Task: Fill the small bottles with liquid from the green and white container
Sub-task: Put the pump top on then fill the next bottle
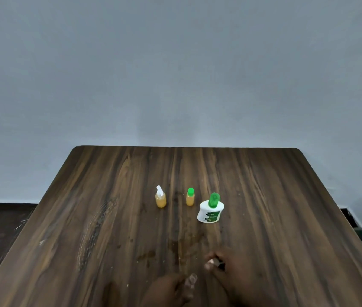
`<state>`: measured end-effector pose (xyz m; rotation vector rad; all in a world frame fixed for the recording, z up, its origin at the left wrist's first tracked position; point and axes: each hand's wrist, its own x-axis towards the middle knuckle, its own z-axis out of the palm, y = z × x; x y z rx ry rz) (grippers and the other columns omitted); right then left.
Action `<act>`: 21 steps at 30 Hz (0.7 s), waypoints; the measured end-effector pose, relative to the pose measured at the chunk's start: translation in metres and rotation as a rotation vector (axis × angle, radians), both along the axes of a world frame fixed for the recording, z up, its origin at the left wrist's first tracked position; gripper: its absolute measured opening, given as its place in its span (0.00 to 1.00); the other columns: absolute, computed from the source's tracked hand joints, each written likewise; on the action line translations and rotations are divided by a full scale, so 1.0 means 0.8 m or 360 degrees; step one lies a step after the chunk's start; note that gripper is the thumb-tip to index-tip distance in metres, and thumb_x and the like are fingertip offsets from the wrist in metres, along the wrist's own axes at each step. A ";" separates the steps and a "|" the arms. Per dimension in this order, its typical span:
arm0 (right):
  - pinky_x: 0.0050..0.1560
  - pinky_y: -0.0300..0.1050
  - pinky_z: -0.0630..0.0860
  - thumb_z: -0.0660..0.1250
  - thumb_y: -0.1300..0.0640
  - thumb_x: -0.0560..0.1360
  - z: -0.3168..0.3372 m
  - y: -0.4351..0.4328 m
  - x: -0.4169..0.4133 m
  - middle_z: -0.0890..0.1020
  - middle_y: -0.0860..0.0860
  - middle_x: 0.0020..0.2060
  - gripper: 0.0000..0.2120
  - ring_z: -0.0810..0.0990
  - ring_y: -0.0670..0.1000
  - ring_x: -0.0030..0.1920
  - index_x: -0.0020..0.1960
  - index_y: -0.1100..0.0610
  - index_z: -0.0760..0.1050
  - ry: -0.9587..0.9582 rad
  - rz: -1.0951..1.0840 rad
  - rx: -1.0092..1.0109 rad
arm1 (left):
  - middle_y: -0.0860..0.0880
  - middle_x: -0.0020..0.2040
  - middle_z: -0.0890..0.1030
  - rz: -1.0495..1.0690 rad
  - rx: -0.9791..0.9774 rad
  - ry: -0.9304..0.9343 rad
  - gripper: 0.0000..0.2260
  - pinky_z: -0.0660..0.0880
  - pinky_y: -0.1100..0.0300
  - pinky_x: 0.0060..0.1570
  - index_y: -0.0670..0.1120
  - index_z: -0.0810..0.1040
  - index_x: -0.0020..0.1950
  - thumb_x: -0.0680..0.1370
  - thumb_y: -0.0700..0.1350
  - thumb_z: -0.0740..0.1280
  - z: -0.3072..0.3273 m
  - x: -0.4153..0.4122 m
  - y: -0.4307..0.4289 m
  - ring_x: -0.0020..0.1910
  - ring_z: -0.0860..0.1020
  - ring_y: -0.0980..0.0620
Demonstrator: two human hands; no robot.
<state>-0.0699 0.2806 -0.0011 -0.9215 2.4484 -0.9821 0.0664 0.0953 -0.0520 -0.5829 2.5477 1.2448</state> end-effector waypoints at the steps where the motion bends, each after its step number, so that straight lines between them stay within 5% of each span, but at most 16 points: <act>1: 0.42 0.28 0.72 0.73 0.52 0.69 -0.015 0.018 -0.012 0.80 0.35 0.43 0.06 0.79 0.36 0.43 0.43 0.43 0.79 0.0031 -0.0097 0.0030 | 0.59 0.50 0.83 -0.0017 0.0125 -0.0023 0.08 0.66 0.81 0.41 0.51 0.81 0.53 0.82 0.52 0.64 0.010 -0.003 0.002 0.56 0.79 0.65; 4: 0.41 0.32 0.69 0.71 0.50 0.67 -0.063 0.068 -0.042 0.78 0.37 0.37 0.11 0.76 0.36 0.39 0.42 0.35 0.74 0.0046 -0.0219 0.0265 | 0.78 0.41 0.78 -0.0019 0.0167 0.0064 0.07 0.74 0.73 0.53 0.67 0.77 0.48 0.74 0.54 0.71 0.012 -0.001 0.000 0.46 0.77 0.77; 6: 0.41 0.34 0.67 0.67 0.47 0.66 -0.094 0.091 -0.058 0.75 0.36 0.37 0.09 0.75 0.37 0.40 0.41 0.32 0.71 0.0064 -0.0197 0.0331 | 0.75 0.45 0.80 0.0076 0.0252 0.0182 0.12 0.75 0.67 0.57 0.73 0.75 0.50 0.69 0.62 0.70 0.007 -0.008 -0.001 0.50 0.78 0.74; 9: 0.44 0.35 0.67 0.67 0.48 0.66 -0.099 0.093 -0.065 0.75 0.37 0.41 0.05 0.79 0.44 0.46 0.38 0.39 0.71 0.0045 -0.0105 0.0466 | 0.71 0.52 0.81 0.0160 0.0420 0.0199 0.14 0.72 0.69 0.58 0.65 0.76 0.58 0.74 0.55 0.70 0.026 -0.033 0.012 0.54 0.78 0.71; 13: 0.41 0.31 0.68 0.68 0.48 0.70 -0.084 0.086 -0.078 0.73 0.36 0.40 0.09 0.75 0.37 0.43 0.36 0.36 0.70 0.0038 -0.0050 0.0553 | 0.58 0.52 0.84 0.0201 0.0415 0.0279 0.08 0.76 0.58 0.58 0.60 0.75 0.53 0.76 0.58 0.67 0.052 -0.083 0.019 0.53 0.81 0.60; 18: 0.38 0.28 0.69 0.68 0.50 0.78 -0.003 0.015 -0.129 0.83 0.43 0.39 0.04 0.80 0.38 0.41 0.45 0.47 0.80 -0.0015 -0.0577 -0.0115 | 0.53 0.46 0.83 0.0225 0.0396 0.0287 0.09 0.74 0.62 0.47 0.50 0.78 0.54 0.81 0.54 0.65 0.067 -0.135 0.015 0.44 0.78 0.62; 21: 0.40 0.26 0.71 0.69 0.54 0.78 0.045 -0.040 -0.164 0.84 0.46 0.43 0.05 0.80 0.44 0.44 0.52 0.53 0.82 -0.0249 -0.0607 -0.0438 | 0.56 0.39 0.78 0.0217 0.0399 0.0327 0.05 0.69 0.73 0.39 0.48 0.77 0.48 0.82 0.47 0.66 0.070 -0.158 0.012 0.37 0.75 0.68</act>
